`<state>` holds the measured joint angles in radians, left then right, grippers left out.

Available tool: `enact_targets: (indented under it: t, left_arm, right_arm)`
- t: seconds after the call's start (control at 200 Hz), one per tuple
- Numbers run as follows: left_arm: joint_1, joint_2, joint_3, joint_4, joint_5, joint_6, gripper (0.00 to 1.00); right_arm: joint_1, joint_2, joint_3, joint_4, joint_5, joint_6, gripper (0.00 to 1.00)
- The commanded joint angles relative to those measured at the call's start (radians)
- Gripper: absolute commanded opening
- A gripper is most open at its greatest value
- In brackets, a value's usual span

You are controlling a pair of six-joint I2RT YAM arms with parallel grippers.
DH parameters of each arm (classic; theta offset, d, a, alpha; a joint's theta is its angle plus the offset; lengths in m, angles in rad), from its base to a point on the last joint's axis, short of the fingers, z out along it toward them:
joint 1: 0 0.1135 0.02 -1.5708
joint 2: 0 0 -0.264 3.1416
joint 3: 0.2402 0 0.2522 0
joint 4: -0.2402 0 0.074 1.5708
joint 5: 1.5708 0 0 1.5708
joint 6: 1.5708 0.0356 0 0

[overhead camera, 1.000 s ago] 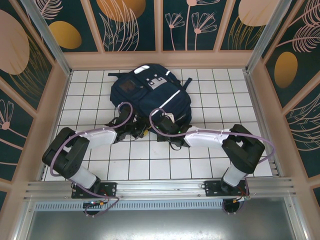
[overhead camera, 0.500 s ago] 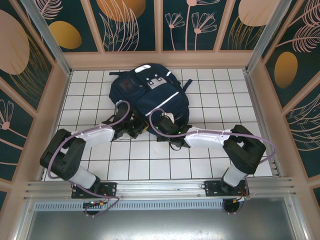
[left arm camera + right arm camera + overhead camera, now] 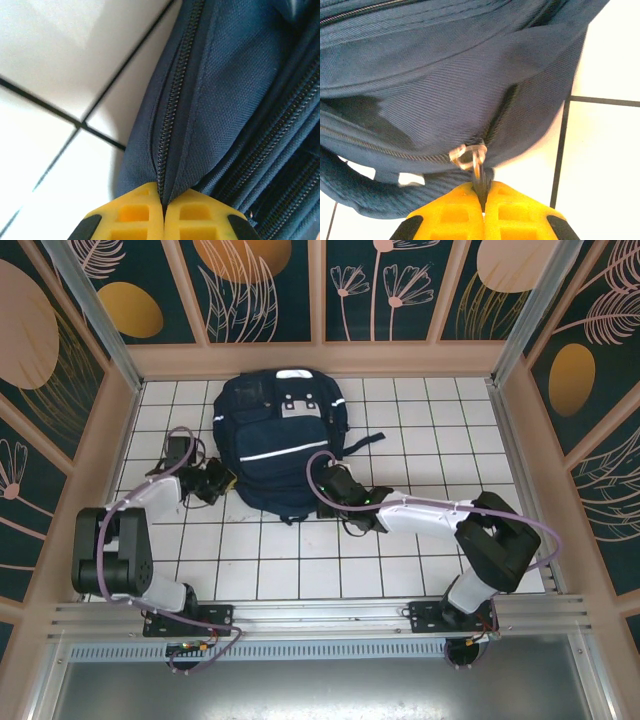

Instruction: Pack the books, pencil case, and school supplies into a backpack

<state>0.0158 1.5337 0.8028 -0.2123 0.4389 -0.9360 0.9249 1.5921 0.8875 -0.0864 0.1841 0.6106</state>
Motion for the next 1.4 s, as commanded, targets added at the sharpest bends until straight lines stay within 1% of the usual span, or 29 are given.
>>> enact_targets:
  t: [0.0,0.035,0.055,0.13,0.15,0.185,0.23,0.32,0.375,0.485,0.595,0.655,0.75,0.81,0.87,0.961,1.021,1.051,1.086,1.126,1.236,1.326,1.391]
  left_arm:
    - [0.070,0.045,0.104,-0.065,-0.121,0.132,0.00]
    - [0.070,0.040,0.113,-0.073,-0.109,0.133,0.00]
    - [0.070,0.032,0.110,-0.073,-0.102,0.127,0.05]
    - [0.070,-0.019,0.081,-0.060,-0.061,0.101,0.32]
    - [0.070,-0.034,0.071,-0.059,-0.053,0.092,0.37]
    - [0.070,-0.062,0.054,-0.067,-0.046,0.082,0.44]
    - [0.069,-0.099,0.031,-0.078,-0.039,0.064,0.48]
    - [0.051,-0.175,-0.042,-0.071,-0.007,0.010,0.51]
    - [0.024,-0.218,-0.083,-0.067,-0.001,-0.025,0.51]
    - [-0.070,-0.290,-0.155,-0.034,-0.001,-0.124,0.51]
    - [-0.178,-0.346,-0.238,0.084,0.000,-0.283,0.51]
    - [-0.235,-0.356,-0.258,0.131,-0.022,-0.351,0.52]
    - [-0.311,-0.342,-0.252,0.173,-0.071,-0.411,0.53]
    - [-0.342,-0.321,-0.248,0.208,-0.095,-0.437,0.53]
    - [-0.358,-0.294,-0.235,0.206,-0.123,-0.453,0.53]
    - [-0.379,-0.270,-0.222,0.235,-0.168,-0.471,0.51]
    - [-0.388,-0.253,-0.211,0.244,-0.178,-0.472,0.40]
    - [-0.389,-0.244,-0.205,0.233,-0.180,-0.469,0.32]
    - [-0.389,-0.239,-0.197,0.208,-0.191,-0.460,0.16]
    - [-0.389,-0.244,-0.188,0.163,-0.213,-0.451,0.00]
    - [-0.387,-0.295,-0.194,0.087,-0.275,-0.450,0.00]
    - [-0.365,-0.353,-0.224,0.075,-0.282,-0.456,0.00]
    - [-0.331,-0.390,-0.232,0.027,-0.285,-0.441,0.00]
  right_arm:
    - [0.005,0.027,0.053,-0.043,0.037,-0.031,0.00]
    - [0.014,0.039,0.071,-0.036,0.019,-0.036,0.00]
    - [0.020,0.046,0.081,-0.032,0.008,-0.038,0.00]
    - [0.040,0.073,0.121,-0.015,-0.026,-0.043,0.00]
    - [0.047,0.082,0.133,-0.013,-0.032,-0.045,0.00]
    - [0.057,0.096,0.154,-0.011,-0.041,-0.047,0.00]
    - [0.069,0.116,0.178,-0.010,-0.048,-0.048,0.00]
    - [0.088,0.148,0.211,0.006,-0.072,-0.053,0.00]
    - [0.097,0.170,0.227,0.017,-0.087,-0.056,0.00]
    - [0.108,0.214,0.264,0.025,-0.120,-0.062,0.00]
    - [0.122,0.242,0.294,0.030,-0.141,-0.080,0.00]
    - [0.128,0.251,0.308,0.025,-0.145,-0.091,0.00]
    - [0.136,0.258,0.319,0.025,-0.147,-0.100,0.00]
    - [0.141,0.259,0.320,0.027,-0.151,-0.098,0.00]
    - [0.147,0.259,0.319,0.027,-0.151,-0.098,0.00]
    - [0.157,0.257,0.318,0.019,-0.139,-0.096,0.00]
    - [0.158,0.252,0.313,0.018,-0.132,-0.092,0.00]
    - [0.158,0.247,0.310,0.016,-0.124,-0.091,0.00]
    - [0.157,0.243,0.304,0.012,-0.115,-0.088,0.00]
    - [0.155,0.236,0.295,0.010,-0.105,-0.085,0.00]
    - [0.141,0.209,0.257,0.003,-0.072,-0.071,0.00]
    - [0.118,0.190,0.226,-0.018,-0.037,-0.069,0.00]
    - [0.091,0.176,0.205,-0.037,-0.006,-0.069,0.00]
